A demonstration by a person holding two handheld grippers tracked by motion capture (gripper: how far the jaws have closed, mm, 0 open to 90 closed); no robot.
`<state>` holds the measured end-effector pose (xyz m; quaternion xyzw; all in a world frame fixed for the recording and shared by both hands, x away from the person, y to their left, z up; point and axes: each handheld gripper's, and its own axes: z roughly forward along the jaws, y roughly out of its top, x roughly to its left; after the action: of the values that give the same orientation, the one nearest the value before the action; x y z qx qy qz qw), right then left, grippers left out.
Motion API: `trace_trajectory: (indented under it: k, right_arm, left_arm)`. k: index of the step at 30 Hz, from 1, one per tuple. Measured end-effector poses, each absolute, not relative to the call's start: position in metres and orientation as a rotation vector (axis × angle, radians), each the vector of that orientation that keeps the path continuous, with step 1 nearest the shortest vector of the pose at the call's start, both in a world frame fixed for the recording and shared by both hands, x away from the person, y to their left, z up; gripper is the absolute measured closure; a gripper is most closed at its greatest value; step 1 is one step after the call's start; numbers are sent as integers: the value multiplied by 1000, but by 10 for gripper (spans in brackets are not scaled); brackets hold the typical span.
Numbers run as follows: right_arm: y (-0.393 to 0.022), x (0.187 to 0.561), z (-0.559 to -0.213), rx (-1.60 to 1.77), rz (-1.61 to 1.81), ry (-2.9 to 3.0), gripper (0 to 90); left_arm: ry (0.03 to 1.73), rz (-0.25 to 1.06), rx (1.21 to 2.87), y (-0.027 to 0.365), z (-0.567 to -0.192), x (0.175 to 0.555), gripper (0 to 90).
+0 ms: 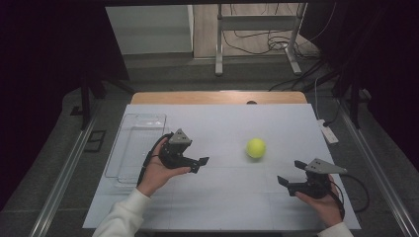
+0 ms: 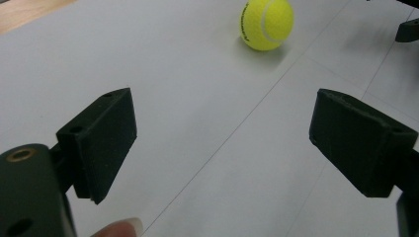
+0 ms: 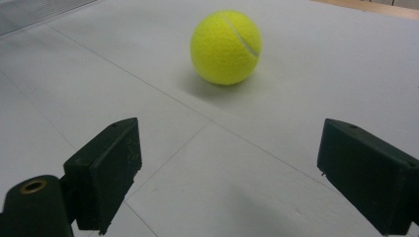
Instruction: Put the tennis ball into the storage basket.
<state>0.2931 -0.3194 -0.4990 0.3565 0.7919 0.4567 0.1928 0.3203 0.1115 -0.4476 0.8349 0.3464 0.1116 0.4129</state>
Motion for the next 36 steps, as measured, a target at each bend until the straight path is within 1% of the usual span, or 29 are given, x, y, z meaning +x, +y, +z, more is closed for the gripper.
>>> trace_trajectory:
  k: [36]
  right_arm:
    - [-320, 294, -500, 1008, 1275, 2227, 103]
  left_arm:
    - [823, 257, 2135, 88, -447, 336, 121]
